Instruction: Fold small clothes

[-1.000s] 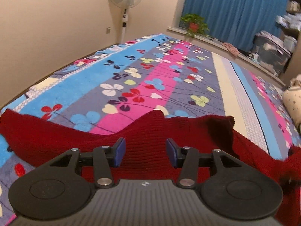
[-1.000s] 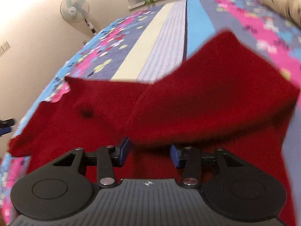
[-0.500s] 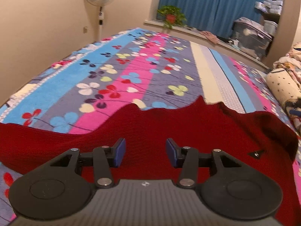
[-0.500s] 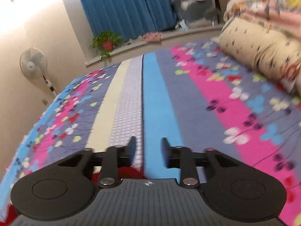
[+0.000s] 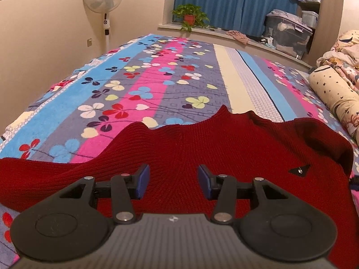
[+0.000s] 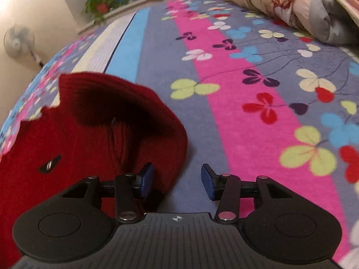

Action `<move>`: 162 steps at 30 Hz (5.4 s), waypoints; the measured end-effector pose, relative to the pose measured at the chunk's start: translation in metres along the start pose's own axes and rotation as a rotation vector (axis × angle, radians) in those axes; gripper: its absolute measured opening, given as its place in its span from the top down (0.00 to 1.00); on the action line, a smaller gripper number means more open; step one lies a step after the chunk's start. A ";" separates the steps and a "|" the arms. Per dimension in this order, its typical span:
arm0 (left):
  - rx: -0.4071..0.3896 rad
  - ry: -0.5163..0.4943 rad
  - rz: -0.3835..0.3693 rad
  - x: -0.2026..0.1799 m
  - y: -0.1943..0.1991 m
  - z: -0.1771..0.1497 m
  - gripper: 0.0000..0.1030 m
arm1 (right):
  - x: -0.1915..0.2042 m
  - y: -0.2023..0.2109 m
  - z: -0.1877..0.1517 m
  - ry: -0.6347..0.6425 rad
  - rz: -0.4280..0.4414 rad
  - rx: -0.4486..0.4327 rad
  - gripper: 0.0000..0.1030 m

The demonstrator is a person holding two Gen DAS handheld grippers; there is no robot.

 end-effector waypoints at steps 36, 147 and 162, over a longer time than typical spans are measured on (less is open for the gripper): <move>-0.005 -0.107 -0.019 -0.003 -0.008 -0.010 0.49 | -0.170 0.006 0.090 -0.412 -0.150 -0.278 0.89; 0.259 -0.072 -0.295 0.062 0.186 -0.225 0.89 | -0.013 0.256 -0.112 0.227 0.217 0.146 0.87; 0.320 -0.310 -0.173 0.007 0.149 -0.249 0.78 | 0.017 0.178 -0.171 0.542 0.017 0.401 0.68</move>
Point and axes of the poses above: each gripper's, at about its wrist camera, not at the fingertips, and y roughly against the way its jaws point, x to its left, z to its top, the point moved 4 cm from there along -y, roughly the way its jaws point, and after that the axes turned 9 degrees about z, right-handed, at the moved point
